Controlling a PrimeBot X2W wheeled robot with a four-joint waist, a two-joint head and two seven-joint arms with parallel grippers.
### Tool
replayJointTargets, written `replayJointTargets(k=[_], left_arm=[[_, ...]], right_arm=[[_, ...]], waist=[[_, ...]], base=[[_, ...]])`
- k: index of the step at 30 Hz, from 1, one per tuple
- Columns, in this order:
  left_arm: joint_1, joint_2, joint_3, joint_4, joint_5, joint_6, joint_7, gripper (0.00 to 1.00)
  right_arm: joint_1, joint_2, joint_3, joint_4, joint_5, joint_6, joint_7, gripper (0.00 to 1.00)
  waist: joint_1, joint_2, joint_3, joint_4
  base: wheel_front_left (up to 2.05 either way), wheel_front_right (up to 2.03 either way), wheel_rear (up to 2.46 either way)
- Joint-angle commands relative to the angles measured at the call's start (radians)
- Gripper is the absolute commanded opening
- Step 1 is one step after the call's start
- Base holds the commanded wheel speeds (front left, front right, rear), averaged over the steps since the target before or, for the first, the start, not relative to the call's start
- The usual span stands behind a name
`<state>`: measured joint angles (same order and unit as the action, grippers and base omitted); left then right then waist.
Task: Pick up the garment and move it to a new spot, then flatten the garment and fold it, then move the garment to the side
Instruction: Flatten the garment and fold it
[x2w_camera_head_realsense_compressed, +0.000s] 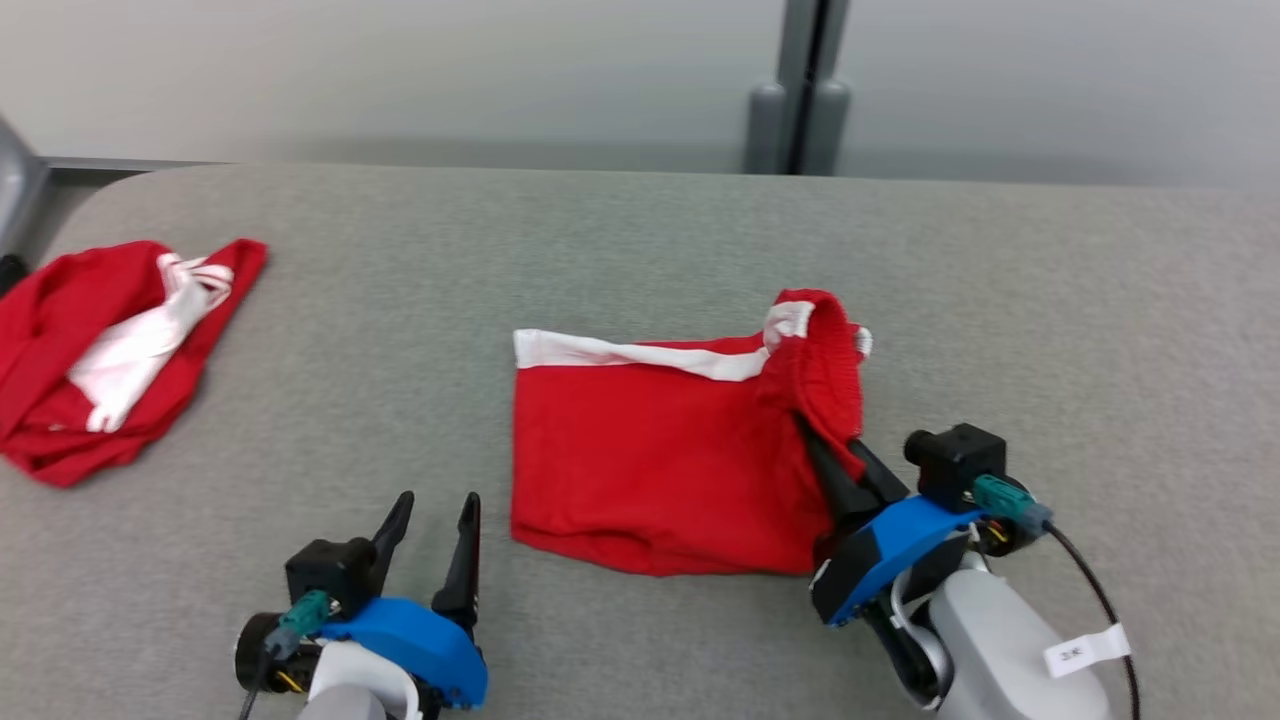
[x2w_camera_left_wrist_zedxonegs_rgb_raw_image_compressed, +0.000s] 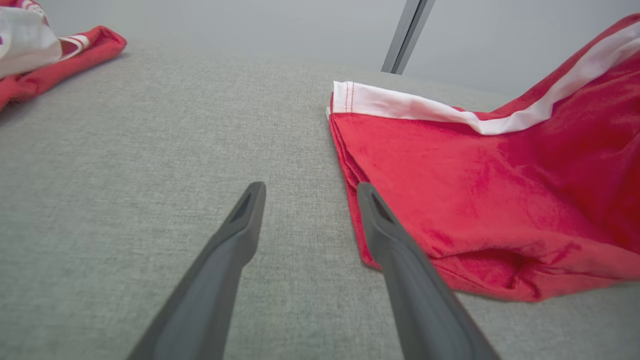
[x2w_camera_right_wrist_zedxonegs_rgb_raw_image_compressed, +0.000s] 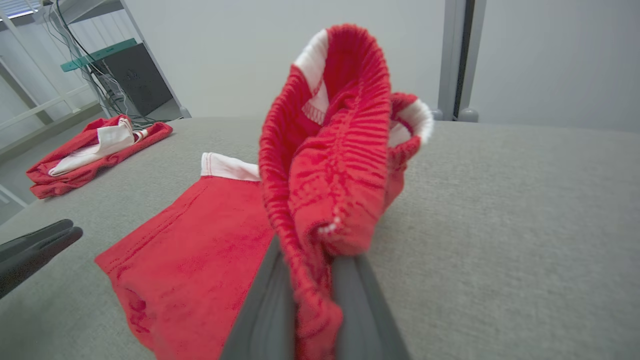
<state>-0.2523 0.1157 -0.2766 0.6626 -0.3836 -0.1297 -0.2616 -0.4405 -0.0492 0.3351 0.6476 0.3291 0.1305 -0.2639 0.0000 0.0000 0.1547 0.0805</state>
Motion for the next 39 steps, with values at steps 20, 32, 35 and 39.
replayJointTargets(k=[20,32,35,39], left_arm=[[0.01,-0.012,-0.034,0.028,0.007,-0.002,-0.005,1.0],[0.04,-0.01,0.096,-0.116,0.101,-0.002,-0.005,1.0],[0.056,-0.006,0.128,-0.143,0.13,-0.002,-0.005,1.0],[0.086,-0.009,0.166,-0.163,0.158,-0.002,-0.005,1.0]], right_arm=[[-0.151,-0.007,0.142,0.131,0.081,0.0,0.0,1.0],[0.016,-0.003,-0.222,-0.022,-0.187,0.0,-0.001,1.0],[0.071,-0.003,-0.272,-0.064,-0.218,0.0,0.0,1.0],[0.136,-0.003,-0.305,-0.1,-0.226,0.0,-0.001,1.0]], waist=[[0.0,0.0,-0.004,0.262],[0.0,0.0,-0.013,0.057],[0.0,0.0,-0.022,0.016],[0.0,0.0,-0.037,-0.025]], base=[[0.0,0.0,0.0],[0.0,0.0,0.0],[0.0,0.0,0.0],[0.0,0.0,0.0]])
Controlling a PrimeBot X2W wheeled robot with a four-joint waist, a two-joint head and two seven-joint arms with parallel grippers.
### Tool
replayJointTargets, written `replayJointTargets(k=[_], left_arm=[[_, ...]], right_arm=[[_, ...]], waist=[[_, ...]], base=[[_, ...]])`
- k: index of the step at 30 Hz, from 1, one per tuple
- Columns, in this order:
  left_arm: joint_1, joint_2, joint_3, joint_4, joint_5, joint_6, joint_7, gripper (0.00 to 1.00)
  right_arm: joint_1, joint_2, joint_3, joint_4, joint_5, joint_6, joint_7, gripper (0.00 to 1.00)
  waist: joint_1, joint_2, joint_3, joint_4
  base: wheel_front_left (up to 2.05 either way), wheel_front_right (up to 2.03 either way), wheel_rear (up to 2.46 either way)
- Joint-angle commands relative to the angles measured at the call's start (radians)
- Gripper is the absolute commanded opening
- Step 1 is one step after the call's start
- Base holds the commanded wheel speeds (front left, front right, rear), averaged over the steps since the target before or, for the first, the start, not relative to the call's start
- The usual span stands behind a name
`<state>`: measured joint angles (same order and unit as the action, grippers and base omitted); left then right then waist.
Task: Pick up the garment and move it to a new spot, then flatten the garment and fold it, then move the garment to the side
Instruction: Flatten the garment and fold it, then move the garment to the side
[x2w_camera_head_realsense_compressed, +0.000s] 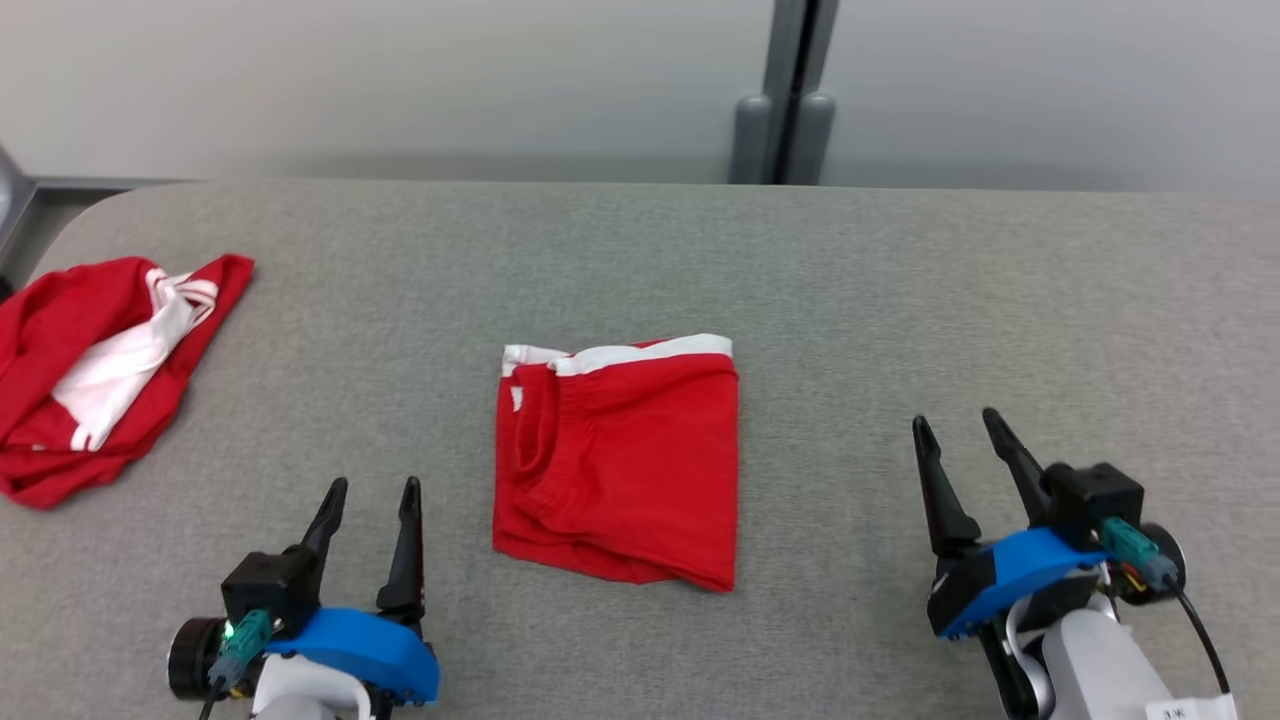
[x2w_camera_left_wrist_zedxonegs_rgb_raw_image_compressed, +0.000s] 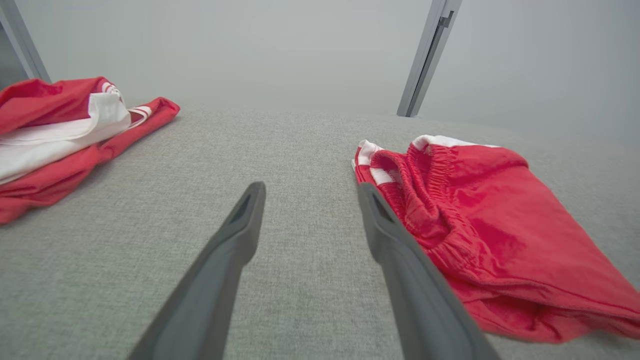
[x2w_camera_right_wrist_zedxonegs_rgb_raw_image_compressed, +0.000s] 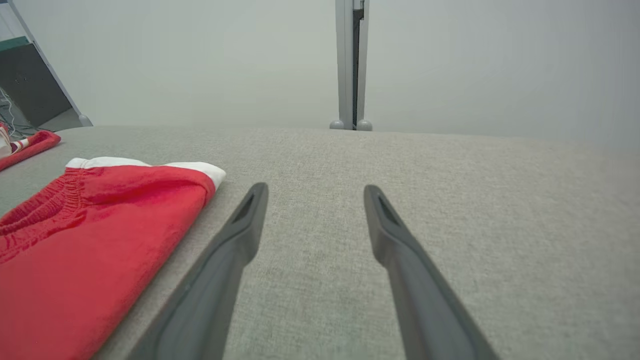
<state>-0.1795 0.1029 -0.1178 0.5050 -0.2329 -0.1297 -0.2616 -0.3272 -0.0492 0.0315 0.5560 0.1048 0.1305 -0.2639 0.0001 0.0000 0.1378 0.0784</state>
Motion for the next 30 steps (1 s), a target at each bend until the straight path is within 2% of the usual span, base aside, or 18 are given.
replayJointTargets(k=[1,17,24,30], left_arm=[[0.02,0.002,0.016,-0.008,0.014,-0.002,-0.005,1.0],[0.122,-0.031,0.081,-0.008,0.072,-0.002,-0.005,1.0],[0.096,-0.035,0.046,-0.02,0.066,-0.002,-0.005,1.0],[0.07,-0.016,-0.031,-0.046,0.04,-0.002,-0.005,1.0]], right_arm=[[0.037,-0.002,0.001,-0.012,0.005,0.0,-0.001,1.0],[0.151,-0.003,0.061,-0.003,0.052,0.0,-0.001,1.0],[0.13,-0.003,0.075,-0.001,0.064,0.0,-0.001,1.0],[0.072,-0.003,0.089,0.016,0.074,0.0,-0.001,1.0]], waist=[[-0.0001,0.0,-0.024,-0.033],[-0.0001,0.0,-0.093,-0.098],[-0.0001,0.0,-0.064,-0.061],[-0.0001,0.0,-0.014,0.014]], base=[[0.0,0.0,0.0],[0.0,0.0,0.0],[0.0,0.0,0.0],[0.0,0.0,0.0]])
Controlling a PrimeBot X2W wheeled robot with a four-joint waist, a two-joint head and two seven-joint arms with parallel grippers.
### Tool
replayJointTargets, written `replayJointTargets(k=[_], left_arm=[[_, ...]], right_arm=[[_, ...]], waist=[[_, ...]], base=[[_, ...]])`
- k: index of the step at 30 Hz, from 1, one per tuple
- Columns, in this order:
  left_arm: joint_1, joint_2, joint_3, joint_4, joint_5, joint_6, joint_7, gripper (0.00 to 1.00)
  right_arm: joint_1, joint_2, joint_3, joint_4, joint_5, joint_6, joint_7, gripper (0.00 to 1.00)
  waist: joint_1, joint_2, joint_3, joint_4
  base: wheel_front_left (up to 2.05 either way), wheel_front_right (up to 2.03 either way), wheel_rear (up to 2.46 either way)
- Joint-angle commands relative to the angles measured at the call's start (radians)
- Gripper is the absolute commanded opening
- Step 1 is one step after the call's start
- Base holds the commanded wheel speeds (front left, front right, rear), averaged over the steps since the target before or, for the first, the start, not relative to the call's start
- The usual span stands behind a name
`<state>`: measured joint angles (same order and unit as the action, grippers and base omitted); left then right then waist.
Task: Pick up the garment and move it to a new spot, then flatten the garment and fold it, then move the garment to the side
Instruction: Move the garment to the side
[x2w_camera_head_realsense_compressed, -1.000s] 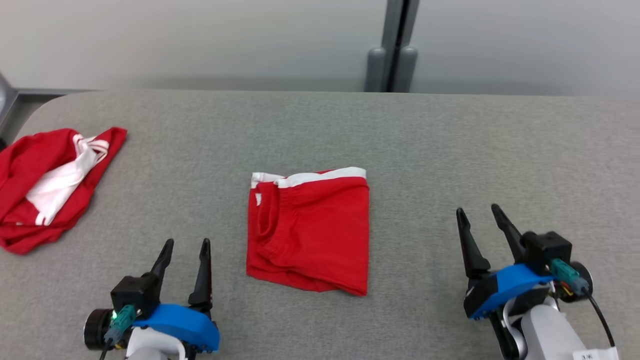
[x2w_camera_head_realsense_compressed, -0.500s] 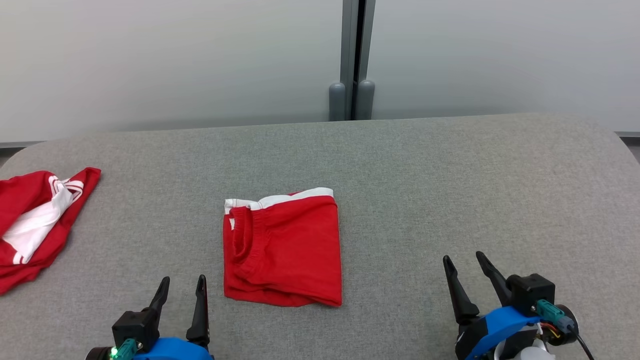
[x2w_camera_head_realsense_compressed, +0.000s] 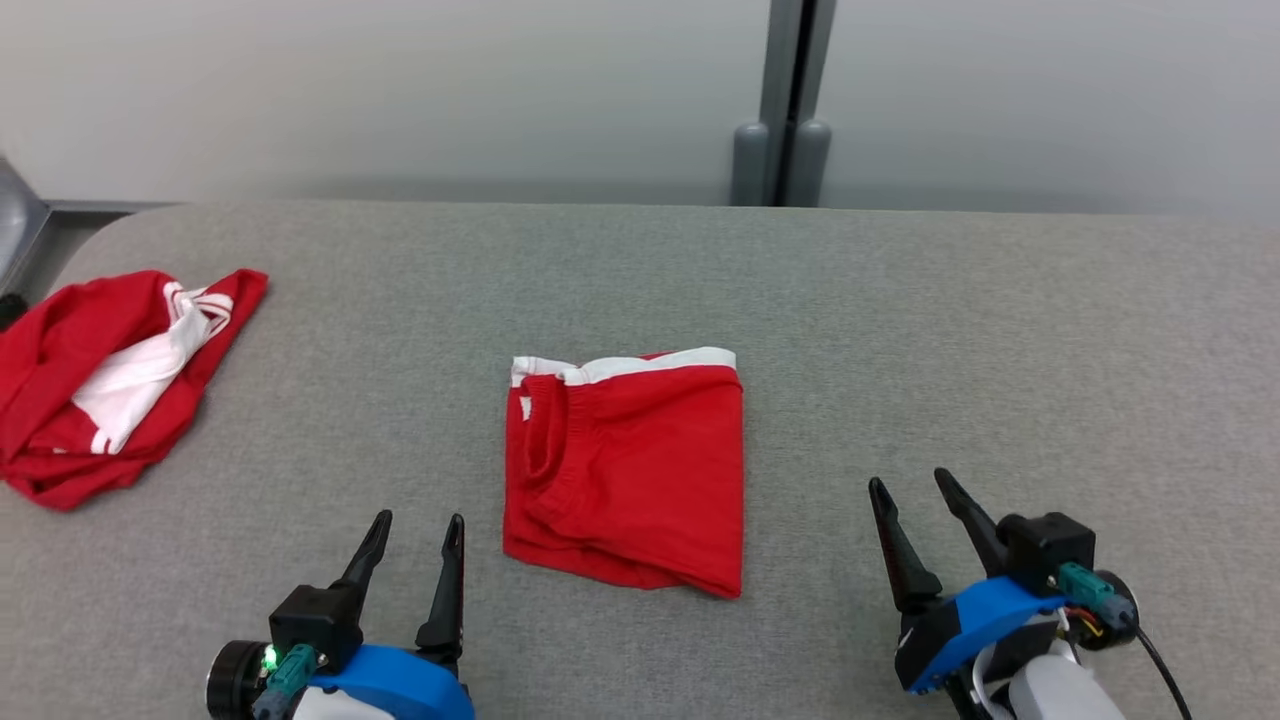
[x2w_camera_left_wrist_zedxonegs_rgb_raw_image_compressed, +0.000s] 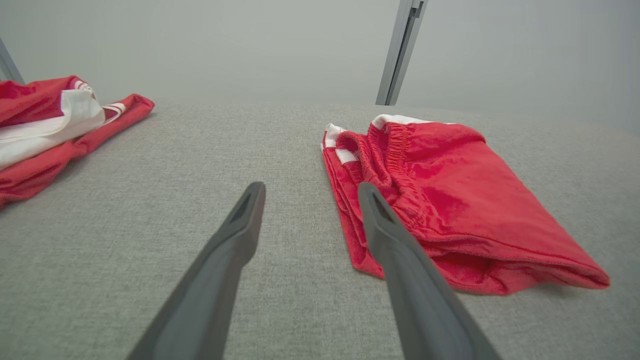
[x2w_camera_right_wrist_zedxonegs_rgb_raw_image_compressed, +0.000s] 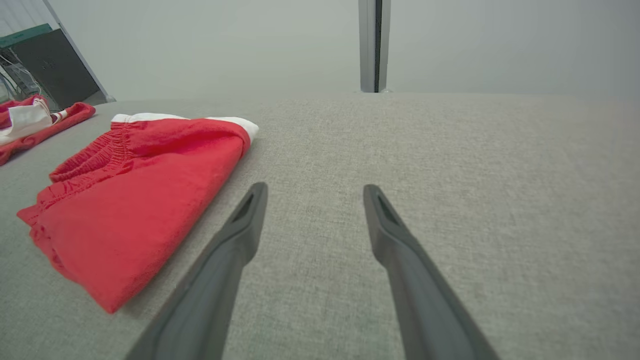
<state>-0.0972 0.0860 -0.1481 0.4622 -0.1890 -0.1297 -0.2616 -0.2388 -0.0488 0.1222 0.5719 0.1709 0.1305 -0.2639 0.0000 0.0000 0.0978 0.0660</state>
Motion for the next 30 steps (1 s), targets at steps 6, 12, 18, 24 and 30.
replayJointTargets(k=[6,12,18,24,30], left_arm=[[-0.049,0.03,-0.078,-0.009,-0.05,-0.002,-0.005,1.0],[-0.063,0.048,-0.098,0.004,-0.077,-0.002,-0.005,1.0],[-0.069,0.055,-0.094,0.004,-0.092,-0.002,-0.005,1.0],[-0.072,0.06,-0.095,-0.008,-0.091,-0.002,-0.005,1.0],[-0.039,0.073,-0.093,-0.026,-0.072,-0.002,-0.005,1.0]], right_arm=[[-0.121,-0.004,0.02,0.056,0.011,0.0,-0.001,1.0],[-0.193,-0.004,0.024,0.161,0.043,0.0,-0.001,1.0],[-0.229,-0.004,0.054,0.274,0.101,0.0,0.0,0.3],[-0.232,-0.006,0.053,0.244,0.124,0.0,0.0,0.0],[-0.194,-0.005,0.083,0.171,0.143,0.0,-0.001,0.0]], waist=[[0.0,0.0,0.086,0.15],[0.0,0.0,0.112,0.235],[0.0,0.0,0.127,0.258],[0.0,0.0,0.126,0.212],[0.0,0.0,0.085,0.068]], base=[[0.0,0.0,0.0],[0.0,0.0,0.0],[0.0,0.0,0.0],[0.0,0.0,0.0],[0.0,0.0,0.0]])
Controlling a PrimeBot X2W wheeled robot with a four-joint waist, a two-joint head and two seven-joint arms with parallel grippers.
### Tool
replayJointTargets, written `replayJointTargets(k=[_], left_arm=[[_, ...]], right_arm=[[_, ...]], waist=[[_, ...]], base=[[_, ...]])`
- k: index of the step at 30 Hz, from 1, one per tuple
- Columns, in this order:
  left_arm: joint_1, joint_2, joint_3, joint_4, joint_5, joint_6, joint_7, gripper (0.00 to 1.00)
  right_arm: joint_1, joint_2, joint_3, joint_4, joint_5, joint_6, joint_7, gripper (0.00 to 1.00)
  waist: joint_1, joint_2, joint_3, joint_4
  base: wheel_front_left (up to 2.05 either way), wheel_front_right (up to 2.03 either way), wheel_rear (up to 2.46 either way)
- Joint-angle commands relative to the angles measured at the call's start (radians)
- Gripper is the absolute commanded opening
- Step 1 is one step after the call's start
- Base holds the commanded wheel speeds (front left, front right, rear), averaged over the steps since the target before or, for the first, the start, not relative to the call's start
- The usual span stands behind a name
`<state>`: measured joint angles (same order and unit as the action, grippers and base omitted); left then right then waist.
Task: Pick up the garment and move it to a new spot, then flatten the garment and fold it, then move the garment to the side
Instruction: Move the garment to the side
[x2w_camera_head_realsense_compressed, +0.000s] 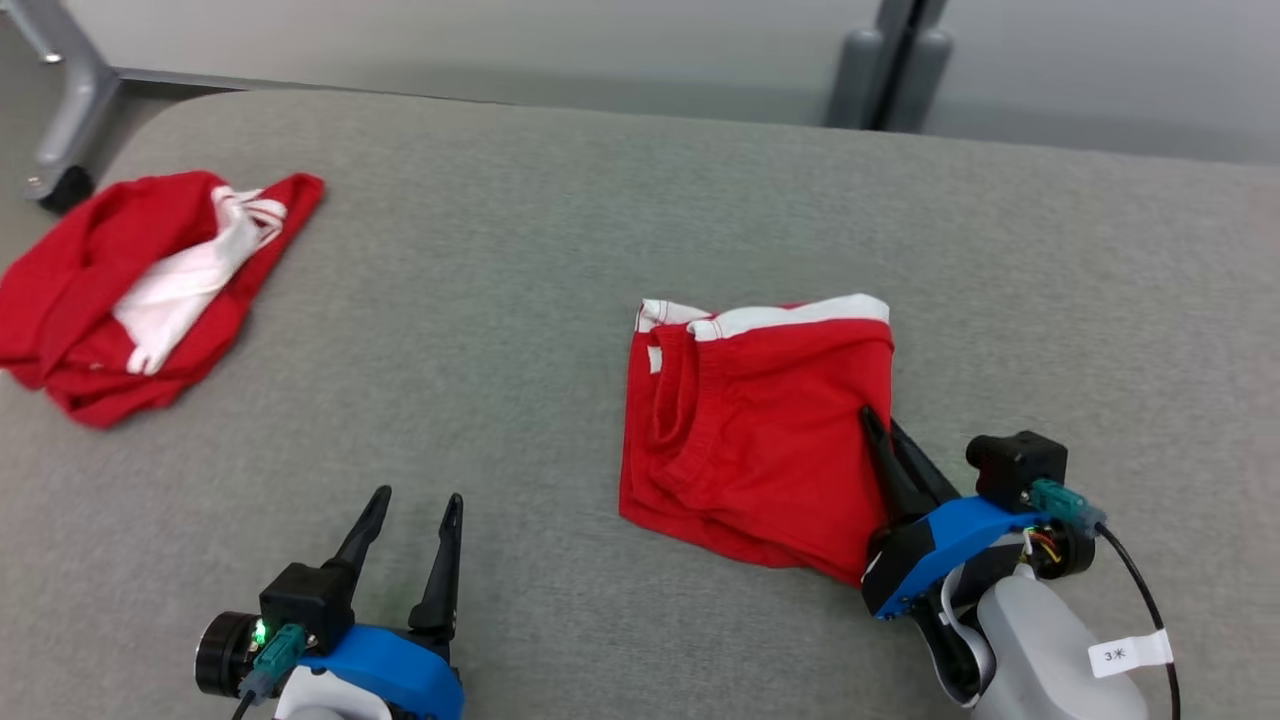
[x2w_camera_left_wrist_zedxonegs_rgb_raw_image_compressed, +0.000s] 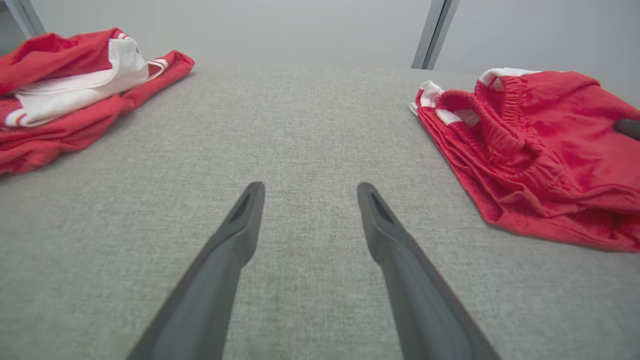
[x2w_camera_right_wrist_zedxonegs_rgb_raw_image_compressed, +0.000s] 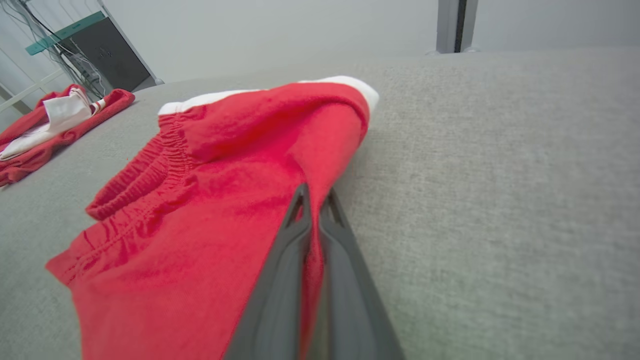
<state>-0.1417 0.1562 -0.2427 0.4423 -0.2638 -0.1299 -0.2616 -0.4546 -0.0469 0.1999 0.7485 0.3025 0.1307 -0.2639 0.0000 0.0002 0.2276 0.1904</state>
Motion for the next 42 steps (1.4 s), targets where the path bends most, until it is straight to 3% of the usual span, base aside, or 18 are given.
replayJointTargets(k=[1,11,16,20,27,31,36,42], left_arm=[[0.009,0.003,0.0,-0.01,0.008,-0.001,-0.005,1.0],[0.021,0.0,-0.02,-0.06,0.039,-0.001,-0.005,1.0],[0.031,0.004,-0.021,-0.08,0.045,-0.001,-0.005,1.0],[0.024,0.018,-0.025,-0.09,0.043,-0.001,-0.005,1.0],[0.003,0.051,-0.066,-0.108,0.032,-0.001,-0.005,1.0],[-0.01,0.085,-0.079,-0.115,0.013,-0.001,-0.005,1.0],[-0.017,0.119,-0.065,-0.112,-0.012,-0.001,-0.005,1.0],[-0.032,0.13,-0.068,-0.113,-0.034,-0.001,-0.005,1.0]], right_arm=[[0.027,-0.007,0.01,-0.014,0.012,0.0,0.0,0.0],[0.079,-0.006,0.03,-0.092,-0.004,0.0,-0.001,0.0],[0.106,-0.006,0.035,-0.135,0.0,0.0,-0.001,0.0],[0.111,-0.005,0.05,-0.156,-0.018,0.0,-0.001,0.0],[0.035,-0.006,-0.038,-0.113,-0.205,0.0,-0.001,0.0],[-0.04,-0.007,-0.206,-0.073,-0.447,0.0,0.015,0.0],[-0.081,-0.022,-0.469,-0.153,-0.773,0.0,0.112,0.0],[-0.042,-0.057,-0.686,-0.278,-0.921,0.0,0.211,0.0]], waist=[[0.0,-0.0002,-0.049,-0.088],[0.0,-0.0002,-0.054,-0.394],[0.0,-0.0002,-0.03,-0.514],[0.0,-0.0002,0.003,-0.571],[0.0,-0.0002,0.062,-0.542],[0.0,-0.0002,0.102,-0.477],[0.0,-0.0002,0.137,-0.391],[0.0,-0.0002,0.158,-0.305]], base=[[0.0,0.0,0.0],[0.0,0.0,0.0],[0.0,0.0,0.0],[0.0,0.0,0.0],[0.0,0.0,0.0],[0.0,0.0,0.0],[0.0,0.0,0.0],[0.0,0.0,0.0]])
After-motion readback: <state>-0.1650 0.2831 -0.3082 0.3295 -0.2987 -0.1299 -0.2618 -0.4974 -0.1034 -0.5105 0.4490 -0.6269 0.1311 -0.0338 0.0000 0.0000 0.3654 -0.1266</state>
